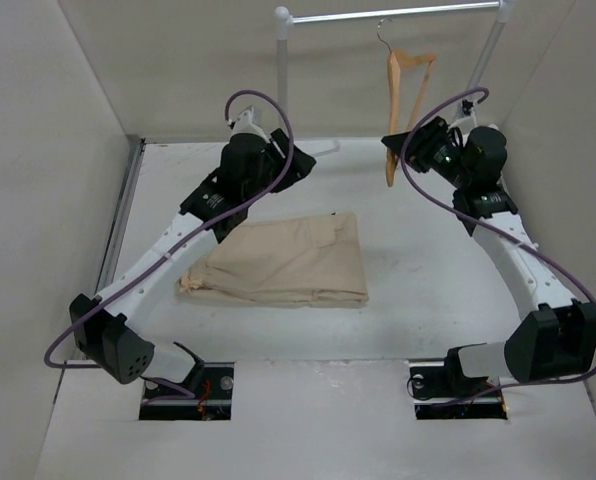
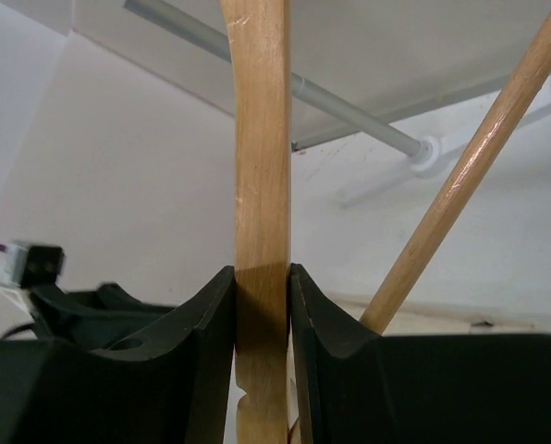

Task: Place the trousers on the hanger
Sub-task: Pick up the hanger from the clothesline, then place the trousers on the hanger.

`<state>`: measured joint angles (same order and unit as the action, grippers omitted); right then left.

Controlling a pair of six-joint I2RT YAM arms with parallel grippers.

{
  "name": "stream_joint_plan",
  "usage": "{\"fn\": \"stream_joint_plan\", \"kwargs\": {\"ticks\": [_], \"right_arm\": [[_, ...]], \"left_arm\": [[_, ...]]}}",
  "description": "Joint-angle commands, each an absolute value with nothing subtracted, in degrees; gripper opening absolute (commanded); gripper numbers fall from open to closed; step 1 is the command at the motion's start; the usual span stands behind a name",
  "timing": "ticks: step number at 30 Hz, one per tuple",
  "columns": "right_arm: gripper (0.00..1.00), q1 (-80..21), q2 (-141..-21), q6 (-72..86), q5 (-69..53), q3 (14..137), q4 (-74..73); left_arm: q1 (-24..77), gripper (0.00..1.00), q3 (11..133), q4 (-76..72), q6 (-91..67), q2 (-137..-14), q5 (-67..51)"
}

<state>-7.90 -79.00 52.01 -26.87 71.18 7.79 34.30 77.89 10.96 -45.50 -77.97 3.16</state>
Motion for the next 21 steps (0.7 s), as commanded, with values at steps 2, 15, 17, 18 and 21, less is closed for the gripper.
{"fn": "stream_joint_plan", "kwargs": {"ticks": [2,15,17,18,21], "right_arm": [[0.03,-9.4,-71.4,46.2,-27.3,65.3,9.5],[0.03,-17.7,-56.3,40.3,-17.7,43.7,0.2],[0.03,-18.8,-54.7,40.4,-17.6,41.7,0.1],[0.03,-19.2,-53.9,40.5,-17.5,40.6,0.1],[0.03,-20.1,-51.9,40.8,-17.3,38.3,-0.1]], "left_arm": [[38.2,0.51,86.4,9.7,-42.5,-82.9,2.0],[47.2,0.52,101.3,13.4,-38.9,-101.1,5.2],[47.6,0.52,101.4,14.5,-38.8,-103.2,6.6],[47.7,0.52,101.7,15.0,-39.0,-104.1,6.7],[48.2,0.51,102.2,14.9,-39.1,-106.3,8.0]]}}
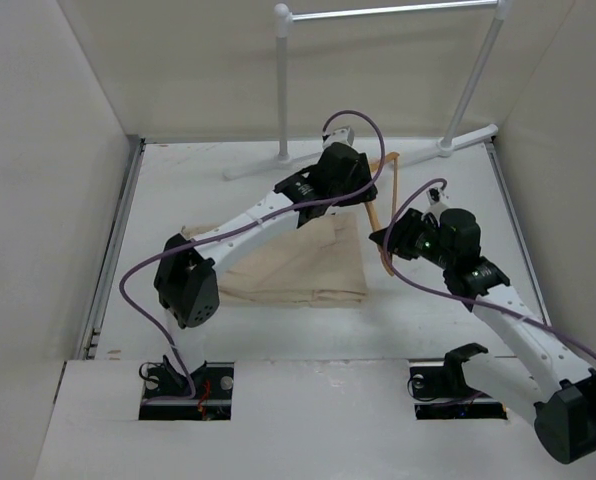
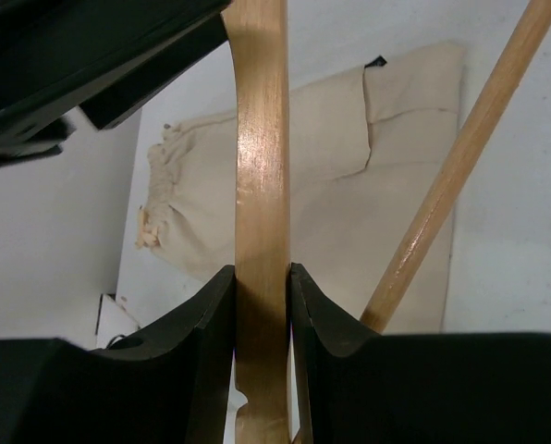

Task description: Place the trousers on the hanger

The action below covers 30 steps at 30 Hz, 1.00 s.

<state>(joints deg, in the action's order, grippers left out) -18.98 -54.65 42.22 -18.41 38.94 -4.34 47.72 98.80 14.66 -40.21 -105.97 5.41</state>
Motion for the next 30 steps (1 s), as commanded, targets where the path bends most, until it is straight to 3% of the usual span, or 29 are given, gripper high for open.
{"fn": "stream_joint_plan", "kwargs": {"ticks": [1,6,11,14,17,19,22,23,28,30], "right_arm": [[0.03,-20.3,-51.2,40.9,-17.3,37.5,-0.4],[0.03,-21.4,-46.7,41.1,-15.4,33.9,-2.5],[0.03,-21.8,-43.1,42.9,-12.6,32.3,-6.6],[0.06,-21.8,-40.6,43.7,-11.2,31.1,-9.2],[0.17,-21.8,-39.0,44.5,-10.9,31.3,-12.4],[0.37,-20.2,-37.9,44.7,-11.2,32.1,-15.1],[0.52,-17.7,-37.5,44.7,-12.0,33.5,-16.5],[0.51,-17.0,-38.2,44.7,-12.4,33.8,-16.3],[0.17,-15.9,-49.7,45.9,-13.9,36.5,-11.4],[0.11,-17.3,-55.5,46.0,-14.0,38.0,-8.5]], "left_arm": [[48.4,0.5,102.4,14.5,-39.2,-106.9,9.0],[49.3,0.45,103.9,14.0,-39.2,-109.5,11.4],[51.0,0.14,101.8,12.7,-39.4,-109.2,14.8],[51.5,0.04,99.3,11.6,-40.2,-108.0,16.1],[51.8,0.0,95.3,9.9,-43.2,-106.2,17.0],[52.2,0.0,91.1,7.8,-46.5,-104.1,18.2],[52.6,0.0,84.8,3.4,-50.7,-101.3,18.5],[52.8,0.0,82.8,1.6,-51.8,-100.6,18.5],[53.2,0.0,73.9,-6.5,-55.3,-98.8,19.1],[53.0,0.0,70.9,-9.3,-56.9,-98.5,19.2]]}}
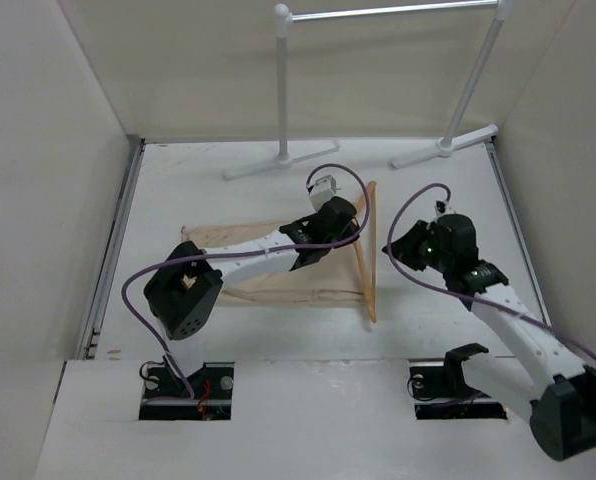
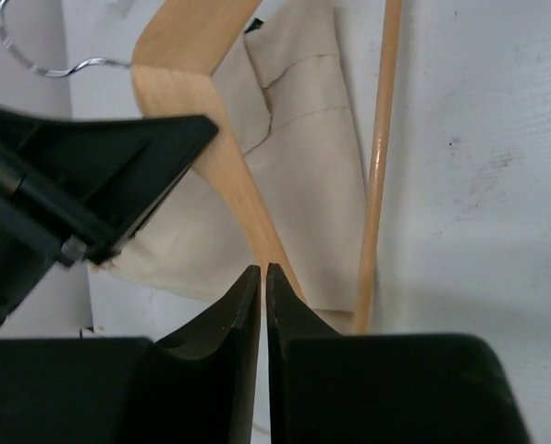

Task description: Place the trousers on the hanger

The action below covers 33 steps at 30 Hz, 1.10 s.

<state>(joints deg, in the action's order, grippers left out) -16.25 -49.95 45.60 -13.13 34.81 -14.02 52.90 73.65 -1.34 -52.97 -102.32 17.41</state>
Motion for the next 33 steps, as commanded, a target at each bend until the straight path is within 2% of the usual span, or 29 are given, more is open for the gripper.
{"fn": "stream_joint_plan", "kwargs": {"ticks": [1,4,7,9,17,23,25,28,29,33], "right_arm": [[0.11,-18.1,-58.6,45.7,-13.3,38.7,-7.2],[0.15,-19.1,-66.2,45.4,-12.4,39.7,-4.0],[0.32,-19.2,-73.5,45.2,-11.8,39.9,0.1],[0.39,-19.2,-77.4,44.3,-11.6,40.4,1.9],[0.43,-20.6,-88.1,43.0,-13.4,43.1,5.4],[0.49,-22.7,-91.1,43.9,-14.5,42.5,6.6],[0.45,-22.7,-92.0,44.8,-14.6,42.1,6.8],[0.16,-22.7,-92.8,46.7,-16.3,41.5,8.5],[0.09,-22.4,-92.0,48.1,-16.7,41.2,9.2],[0.05,-19.6,-87.1,51.2,-18.5,41.7,12.0]], "left_arm": [[53.0,0.0,69.5,-10.0,-57.6,-98.4,19.5],[53.1,0.0,66.0,-10.7,-58.4,-98.1,21.1],[53.7,0.0,62.9,-11.1,-59.1,-97.8,21.5],[54.0,0.0,61.2,-11.8,-60.2,-97.6,21.7],[54.8,0.0,59.2,-12.1,-61.2,-98.0,20.7],[55.1,0.0,57.3,-11.7,-62.0,-97.6,20.0],[55.1,0.0,56.7,-11.5,-62.1,-97.0,20.1],[54.5,0.0,55.8,-11.3,-62.1,-96.3,20.0],[54.4,0.0,55.4,-11.3,-62.1,-96.1,20.0],[53.7,0.0,53.5,-11.2,-62.1,-94.7,19.8]]}}
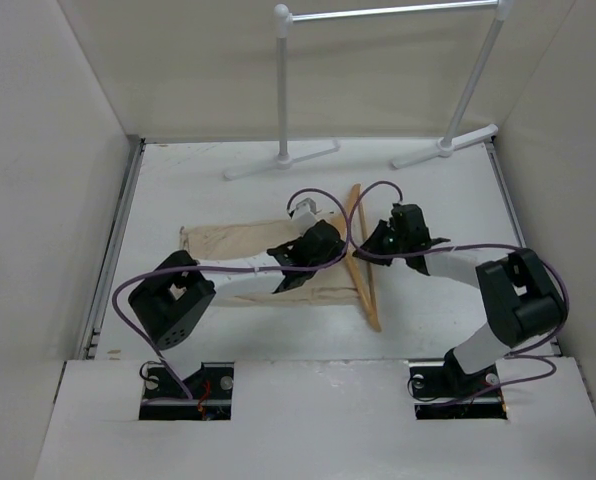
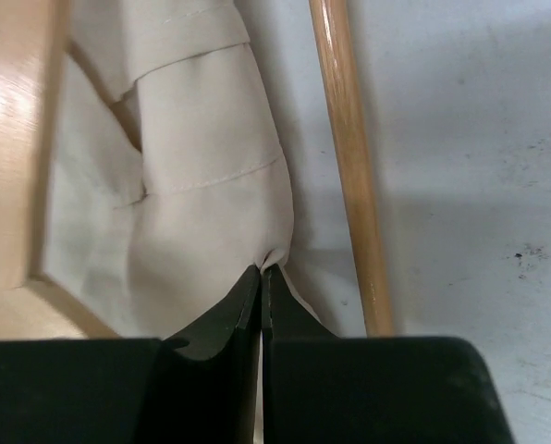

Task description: Place the trousers on the hanger

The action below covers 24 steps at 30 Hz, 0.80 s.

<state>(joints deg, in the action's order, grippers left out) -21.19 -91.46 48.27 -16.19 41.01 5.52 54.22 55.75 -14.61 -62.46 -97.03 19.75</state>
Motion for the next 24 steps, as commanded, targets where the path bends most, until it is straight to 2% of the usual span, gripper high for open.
{"fn": "stream_joint_plan", "kwargs": {"ticks": [1,14,24], "right_arm": [[0.05,-18.9,-86.0,51.2,-18.6,42.3,11.2],[0.04,-13.1,-74.1,46.8,-15.6,42.9,-1.3],[0.04,-9.0,-74.9,45.8,-13.2,41.4,-3.0]], "left_arm": [[53.3,0.0,53.0,-11.2,-62.0,-94.1,19.8],[46.1,0.0,42.2,-7.7,-60.8,-82.5,21.6],[39.9,0.0,37.2,0.3,-55.8,-70.7,21.1]]}}
